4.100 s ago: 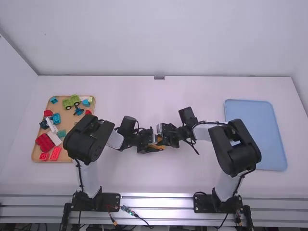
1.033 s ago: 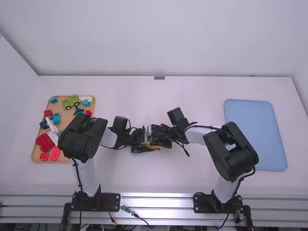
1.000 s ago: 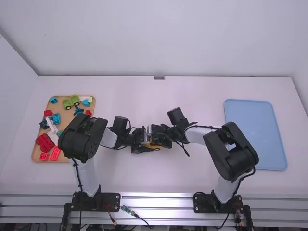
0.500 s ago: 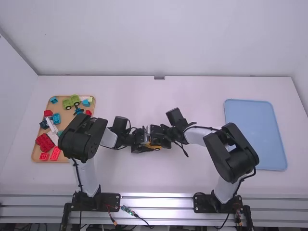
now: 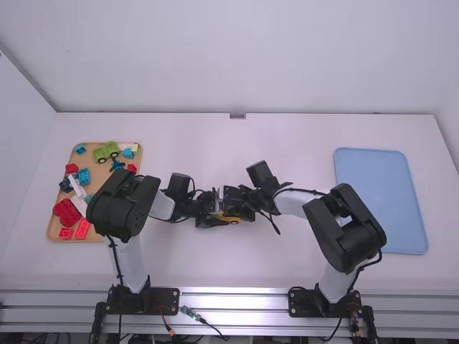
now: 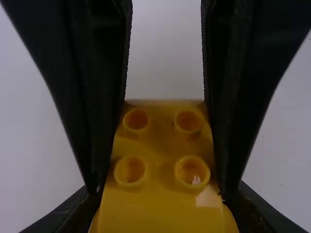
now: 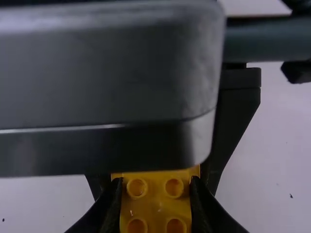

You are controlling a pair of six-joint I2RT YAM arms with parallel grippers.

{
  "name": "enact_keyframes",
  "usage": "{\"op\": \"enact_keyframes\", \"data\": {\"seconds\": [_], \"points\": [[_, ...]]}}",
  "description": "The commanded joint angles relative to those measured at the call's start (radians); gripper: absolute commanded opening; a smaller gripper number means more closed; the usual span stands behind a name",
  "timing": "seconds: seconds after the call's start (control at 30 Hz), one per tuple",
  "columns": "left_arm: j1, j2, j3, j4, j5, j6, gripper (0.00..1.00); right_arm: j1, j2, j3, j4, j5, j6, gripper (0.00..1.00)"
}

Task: Assemble lego blocks to make yellow taxi

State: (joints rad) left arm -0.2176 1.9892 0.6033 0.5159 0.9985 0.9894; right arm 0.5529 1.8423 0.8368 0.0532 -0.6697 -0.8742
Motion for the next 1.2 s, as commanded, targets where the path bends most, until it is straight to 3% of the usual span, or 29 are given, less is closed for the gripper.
{"op": "enact_keyframes", "data": {"seconds": [0.0, 0.07, 0.37, 1.17], "points": [[-0.03, 0.014, -0.008, -0.014, 0.003, 0.026, 0.23, 0.018, 0.049, -0.017, -0.003, 0.135, 0.011, 0.1], [-0.029, 0.014, -0.008, -0.014, 0.003, 0.026, 0.22, 0.018, 0.049, -0.018, 0.0, 0.127, 0.01, 0.11], [-0.029, 0.014, -0.008, -0.014, 0.003, 0.026, 0.17, 0.017, 0.048, -0.018, 0.023, 0.087, 0.01, 0.38], [-0.031, 0.014, -0.008, -0.017, -0.013, 0.026, 0.14, -0.044, 0.04, -0.018, 0.044, -0.064, -0.012, 0.39]]}}
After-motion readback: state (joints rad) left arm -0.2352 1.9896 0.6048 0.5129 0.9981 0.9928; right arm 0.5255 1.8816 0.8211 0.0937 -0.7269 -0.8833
